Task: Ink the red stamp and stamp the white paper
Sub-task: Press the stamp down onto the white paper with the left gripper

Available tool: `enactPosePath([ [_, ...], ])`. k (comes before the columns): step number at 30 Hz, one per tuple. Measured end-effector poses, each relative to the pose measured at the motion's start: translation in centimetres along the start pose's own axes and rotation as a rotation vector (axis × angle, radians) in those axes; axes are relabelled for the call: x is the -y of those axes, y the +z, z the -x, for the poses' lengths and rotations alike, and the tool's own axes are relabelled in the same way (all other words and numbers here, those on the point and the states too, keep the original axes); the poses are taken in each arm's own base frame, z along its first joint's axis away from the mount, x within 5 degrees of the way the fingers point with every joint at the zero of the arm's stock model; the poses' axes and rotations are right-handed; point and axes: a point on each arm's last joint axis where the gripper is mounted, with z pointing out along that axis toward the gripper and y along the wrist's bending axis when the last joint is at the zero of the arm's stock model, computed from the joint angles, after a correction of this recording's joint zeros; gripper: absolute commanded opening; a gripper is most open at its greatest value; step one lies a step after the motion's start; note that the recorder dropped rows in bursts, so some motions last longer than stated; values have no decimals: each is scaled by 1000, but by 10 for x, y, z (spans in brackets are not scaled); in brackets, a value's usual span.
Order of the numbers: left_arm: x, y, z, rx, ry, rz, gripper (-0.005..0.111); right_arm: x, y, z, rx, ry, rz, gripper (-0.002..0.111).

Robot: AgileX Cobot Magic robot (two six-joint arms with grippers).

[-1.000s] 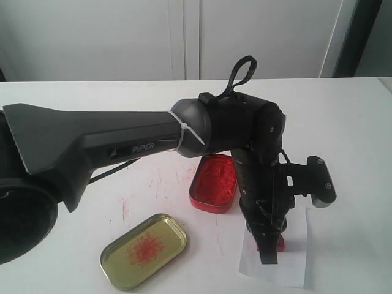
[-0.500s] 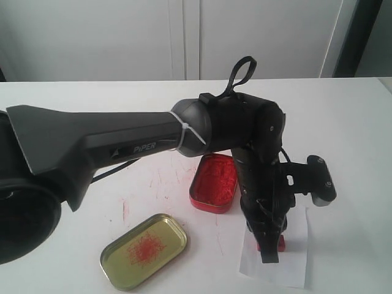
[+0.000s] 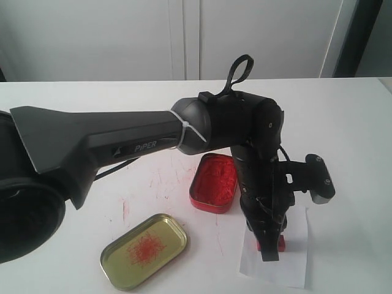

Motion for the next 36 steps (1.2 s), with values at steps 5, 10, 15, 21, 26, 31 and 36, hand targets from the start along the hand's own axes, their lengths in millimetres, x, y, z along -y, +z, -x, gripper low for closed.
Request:
enactPosePath([
  [5, 0, 0, 0, 1, 0, 0, 0, 0, 0, 0, 0, 0, 0, 0],
  [10, 0, 0, 0, -1, 1, 2, 0, 0, 0, 0, 0, 0, 0, 0],
  [15, -1, 0, -1, -7, 6, 10, 0, 0, 0, 0, 0, 0, 0, 0],
  [21, -1, 0, 0, -5, 6, 11, 0, 0, 0, 0, 0, 0, 0, 0],
  [26, 0, 0, 0, 2, 1, 4, 0, 0, 0, 0, 0, 0, 0, 0],
  [31, 0, 0, 0, 3, 0, 3, 0, 0, 0, 0, 0, 0, 0, 0],
  [36, -1, -6, 3, 6, 8, 8, 0, 0, 0, 0, 0, 0, 0, 0],
])
